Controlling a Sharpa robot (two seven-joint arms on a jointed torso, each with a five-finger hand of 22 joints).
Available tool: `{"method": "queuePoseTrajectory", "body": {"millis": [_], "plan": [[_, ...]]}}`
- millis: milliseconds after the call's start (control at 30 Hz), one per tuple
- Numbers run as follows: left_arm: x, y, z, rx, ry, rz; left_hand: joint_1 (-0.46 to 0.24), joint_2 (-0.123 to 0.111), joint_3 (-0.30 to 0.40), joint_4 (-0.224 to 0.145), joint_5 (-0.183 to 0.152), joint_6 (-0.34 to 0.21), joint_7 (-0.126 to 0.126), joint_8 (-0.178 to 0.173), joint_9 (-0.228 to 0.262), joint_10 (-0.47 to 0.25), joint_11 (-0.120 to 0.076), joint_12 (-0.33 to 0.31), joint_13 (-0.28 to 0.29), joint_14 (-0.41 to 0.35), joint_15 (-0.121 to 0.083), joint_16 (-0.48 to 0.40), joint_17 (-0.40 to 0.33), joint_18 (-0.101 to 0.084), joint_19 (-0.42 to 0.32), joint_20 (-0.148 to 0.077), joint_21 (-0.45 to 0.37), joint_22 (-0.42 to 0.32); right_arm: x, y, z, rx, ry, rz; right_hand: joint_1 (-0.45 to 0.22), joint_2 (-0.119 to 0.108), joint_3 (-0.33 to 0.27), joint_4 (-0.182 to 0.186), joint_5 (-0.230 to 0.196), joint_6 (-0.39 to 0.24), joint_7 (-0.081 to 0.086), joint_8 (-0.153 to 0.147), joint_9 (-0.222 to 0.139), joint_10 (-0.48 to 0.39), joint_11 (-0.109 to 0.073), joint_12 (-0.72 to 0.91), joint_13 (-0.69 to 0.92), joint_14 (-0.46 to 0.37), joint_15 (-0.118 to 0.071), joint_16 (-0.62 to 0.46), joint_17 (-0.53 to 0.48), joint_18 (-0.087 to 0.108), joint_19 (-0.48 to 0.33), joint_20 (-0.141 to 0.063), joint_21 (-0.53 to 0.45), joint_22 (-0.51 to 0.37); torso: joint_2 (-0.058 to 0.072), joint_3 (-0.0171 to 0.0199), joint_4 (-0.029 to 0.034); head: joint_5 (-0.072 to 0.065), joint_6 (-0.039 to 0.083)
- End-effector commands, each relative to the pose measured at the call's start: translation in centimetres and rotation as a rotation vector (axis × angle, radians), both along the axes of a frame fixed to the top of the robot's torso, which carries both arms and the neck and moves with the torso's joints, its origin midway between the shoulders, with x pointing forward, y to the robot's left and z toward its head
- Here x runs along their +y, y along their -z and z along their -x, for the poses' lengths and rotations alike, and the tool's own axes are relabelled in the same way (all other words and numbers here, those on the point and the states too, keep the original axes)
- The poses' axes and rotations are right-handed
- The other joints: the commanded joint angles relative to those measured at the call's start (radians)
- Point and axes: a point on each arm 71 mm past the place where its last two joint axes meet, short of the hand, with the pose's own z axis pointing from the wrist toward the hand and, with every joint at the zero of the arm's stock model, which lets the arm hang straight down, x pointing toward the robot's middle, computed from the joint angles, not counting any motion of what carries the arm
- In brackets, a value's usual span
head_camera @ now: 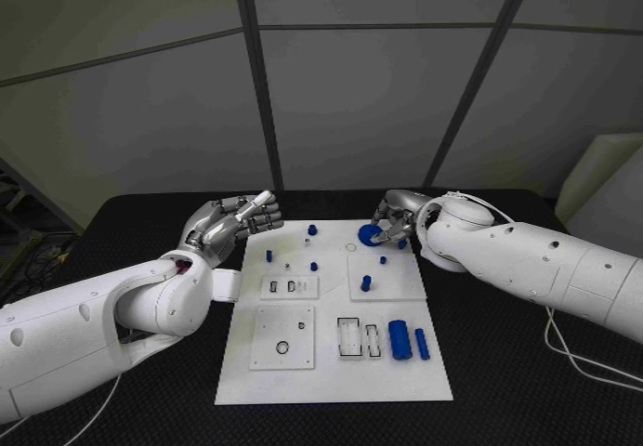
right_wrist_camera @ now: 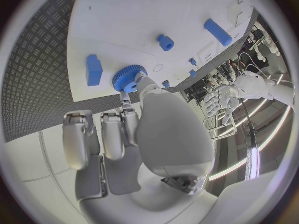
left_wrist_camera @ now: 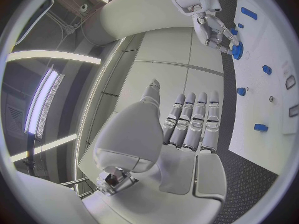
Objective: Assemble the parts on the task board
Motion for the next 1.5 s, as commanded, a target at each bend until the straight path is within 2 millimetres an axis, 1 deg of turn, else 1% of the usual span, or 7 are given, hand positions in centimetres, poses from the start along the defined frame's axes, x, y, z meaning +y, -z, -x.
{"method": "queuePoseTrajectory", "body": {"millis": [33,267,567,733,1033,1333,1500], "plan": [[-0.1,-0.2,0.0,-0.010,0.015,0.001,0.000,-0.001,0.000,-0.004,0.002,0.000,0.039,-0.004,-0.001,0.000,0.005,-0.006,-0.001,-0.001,0.004,-0.007,-0.001,-0.021,0.003,-0.002,-0.003,-0.001,0.2,-0.2,0.0,-0.024,-0.008,0.051,0.009,0.012,0.009,-0.018,0.006,0.016,-0.003,0.007,0.005,0.026,-0.004,0.010,0.125,0.073,0.001,0.004,0.122,-0.015,0.104,-0.001,0.003,0.263,0.000,0.0003,-0.0005,0.001,-0.002],[-0.1,-0.1,0.0,-0.008,0.015,0.000,0.000,-0.001,0.000,-0.004,0.002,0.000,0.039,-0.004,-0.001,0.000,0.005,-0.006,-0.001,-0.001,0.004,-0.007,-0.001,-0.021,0.003,-0.002,-0.003,-0.001,0.7,-0.3,0.1,-0.038,-0.019,0.063,0.003,0.018,0.016,-0.031,0.007,0.036,-0.007,0.010,0.009,0.030,-0.007,0.017,0.132,0.073,-0.002,0.004,0.122,-0.015,0.104,-0.004,0.003,0.263,-0.001,0.0005,0.0003,0.000,-0.003],[-0.1,-0.1,0.0,-0.007,0.016,0.000,0.000,-0.001,0.000,-0.004,0.002,0.000,0.039,-0.004,-0.001,0.000,0.005,-0.006,-0.001,-0.001,0.004,-0.007,-0.001,-0.021,0.003,-0.002,-0.003,-0.001,1.4,-1.5,0.9,-0.151,-0.030,-0.010,-0.028,0.028,0.021,-0.041,0.007,0.077,-0.019,0.018,0.022,0.052,-0.017,0.053,0.167,0.074,-0.010,0.005,0.125,-0.015,0.104,-0.011,0.003,0.263,-0.001,0.0004,-0.0003,0.004,-0.001],[0.0,-0.1,0.0,-0.007,0.014,-0.001,0.000,-0.001,0.000,-0.004,0.002,0.000,0.039,-0.004,-0.001,0.000,0.005,-0.006,-0.001,-0.001,0.004,-0.007,-0.001,-0.021,0.003,-0.002,-0.003,-0.001,3.4,-2.4,2.3,-0.211,-0.083,-0.022,-0.033,0.029,0.021,-0.042,0.007,0.081,-0.020,0.017,0.023,0.054,-0.018,0.055,0.169,0.074,-0.011,0.005,0.125,-0.015,0.104,-0.012,0.003,0.263,0.000,0.0004,0.0008,0.007,0.002],[0.0,-0.1,0.0,-0.007,0.014,0.000,0.000,0.001,-0.001,-0.006,0.003,0.000,0.039,-0.005,-0.001,0.000,0.005,-0.008,-0.001,-0.003,0.005,-0.007,-0.001,-0.021,0.003,-0.002,-0.004,-0.002,8.6,-3.3,3.7,-0.297,-0.174,-0.002,-0.036,0.031,0.023,-0.044,0.008,0.084,-0.022,0.017,0.025,0.054,-0.019,0.055,0.169,0.073,-0.012,0.004,0.123,-0.015,0.104,-0.013,0.003,0.263,0.001,-0.0002,0.0024,0.016,0.000],[-0.1,-0.1,-0.1,-0.008,0.014,0.000,0.000,0.001,-0.001,-0.006,0.003,0.000,0.039,-0.005,-0.001,0.000,0.005,-0.008,-0.001,-0.003,0.005,-0.007,-0.001,-0.021,0.003,-0.002,-0.004,-0.002,11.7,-2.2,4.2,-0.294,-0.227,0.029,-0.038,0.033,0.024,-0.045,0.010,0.086,-0.022,0.017,0.025,0.053,-0.020,0.054,0.168,0.073,-0.013,0.003,0.121,-0.015,0.104,-0.014,0.003,0.263,0.002,0.0007,0.0018,0.021,-0.004],[-0.2,-0.1,-0.1,-0.009,0.016,0.001,0.000,0.001,-0.001,-0.006,0.003,0.000,0.039,-0.005,-0.001,0.000,0.005,-0.008,-0.001,-0.003,0.005,-0.007,-0.001,-0.021,0.003,-0.002,-0.004,-0.002,12.8,-1.6,4.1,-0.278,-0.242,0.050,-0.041,0.034,0.025,-0.045,0.013,0.085,-0.022,0.015,0.026,0.053,-0.020,0.053,0.168,0.073,-0.014,0.002,0.119,-0.015,0.104,-0.015,0.003,0.263,0.001,0.0005,0.0019,0.024,-0.008]]}}
